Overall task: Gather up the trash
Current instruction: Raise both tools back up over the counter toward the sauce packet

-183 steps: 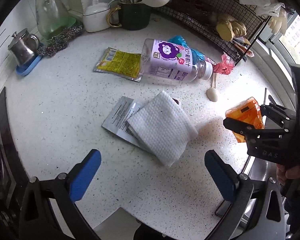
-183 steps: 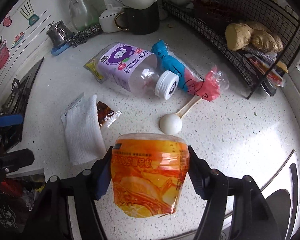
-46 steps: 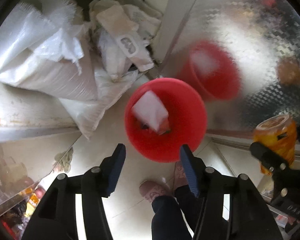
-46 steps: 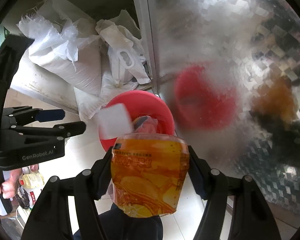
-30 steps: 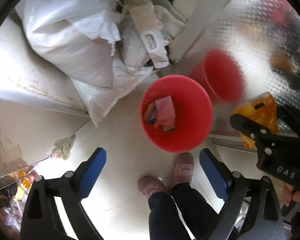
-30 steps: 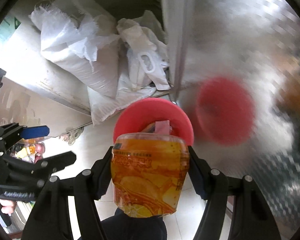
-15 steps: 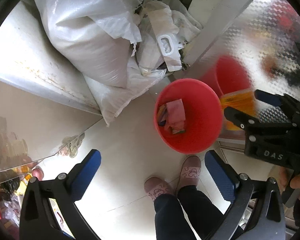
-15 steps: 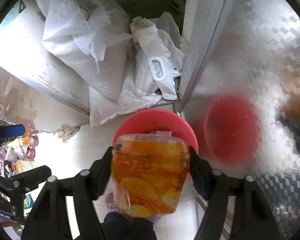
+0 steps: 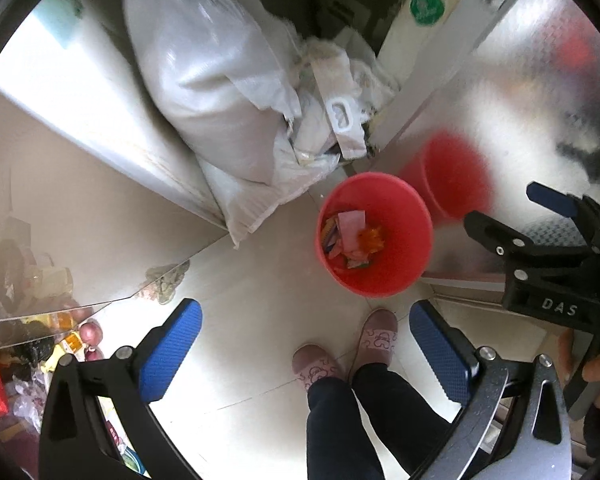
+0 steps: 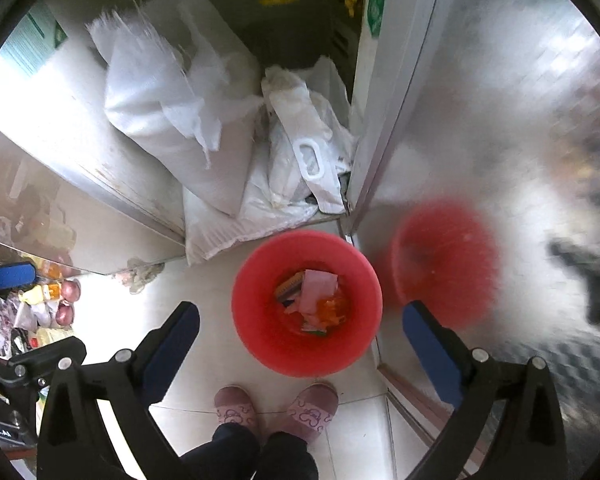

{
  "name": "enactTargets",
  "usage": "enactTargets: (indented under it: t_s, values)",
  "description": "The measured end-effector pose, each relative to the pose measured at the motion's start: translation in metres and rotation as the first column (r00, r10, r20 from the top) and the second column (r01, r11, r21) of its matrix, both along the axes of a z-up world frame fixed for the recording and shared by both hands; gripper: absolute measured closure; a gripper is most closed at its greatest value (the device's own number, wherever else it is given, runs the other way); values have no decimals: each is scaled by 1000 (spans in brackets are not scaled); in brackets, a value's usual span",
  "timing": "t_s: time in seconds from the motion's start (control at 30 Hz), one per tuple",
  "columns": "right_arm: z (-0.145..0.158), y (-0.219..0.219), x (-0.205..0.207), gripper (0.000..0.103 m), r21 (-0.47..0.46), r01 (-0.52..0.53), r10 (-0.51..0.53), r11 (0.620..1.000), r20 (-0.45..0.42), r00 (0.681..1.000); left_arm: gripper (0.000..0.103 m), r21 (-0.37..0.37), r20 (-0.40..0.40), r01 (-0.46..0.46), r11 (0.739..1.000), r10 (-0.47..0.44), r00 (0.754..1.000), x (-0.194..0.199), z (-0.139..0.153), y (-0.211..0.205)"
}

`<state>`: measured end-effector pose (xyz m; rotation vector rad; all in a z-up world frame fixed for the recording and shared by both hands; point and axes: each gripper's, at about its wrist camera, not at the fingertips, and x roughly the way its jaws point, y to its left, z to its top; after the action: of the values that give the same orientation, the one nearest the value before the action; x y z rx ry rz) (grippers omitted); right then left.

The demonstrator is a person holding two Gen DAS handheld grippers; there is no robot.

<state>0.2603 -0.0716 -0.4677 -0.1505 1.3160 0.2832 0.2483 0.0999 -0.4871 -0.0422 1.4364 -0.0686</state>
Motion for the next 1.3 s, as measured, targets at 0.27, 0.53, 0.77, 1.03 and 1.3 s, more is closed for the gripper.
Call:
enactTargets:
  t_s: [0.27, 0.53, 0.77, 1.03, 1.3]
  values:
    - [109, 12, -23, 2, 31, -9, 9, 999, 28, 1000, 0, -26, 66, 7, 1000, -6, 998, -20, 114, 8]
    - [235, 20, -42, 2, 40, 5, -8, 999, 66, 998, 0, -16, 182, 56, 998, -52, 982, -44, 238, 8]
    - [319, 13, -60, 1, 36, 12, -18, 999, 162, 987, 0, -71, 239, 55, 996, -37, 970, -54, 308, 16]
    - [380, 0, -73, 2, 38, 20, -29, 999, 243, 970, 0, -49, 341, 150, 987, -124, 932, -54, 371, -5]
    - [416, -18, -64, 1, 36, 70, -78, 997, 281, 957, 0, -46, 401, 226, 973, -190, 896, -36, 410, -28]
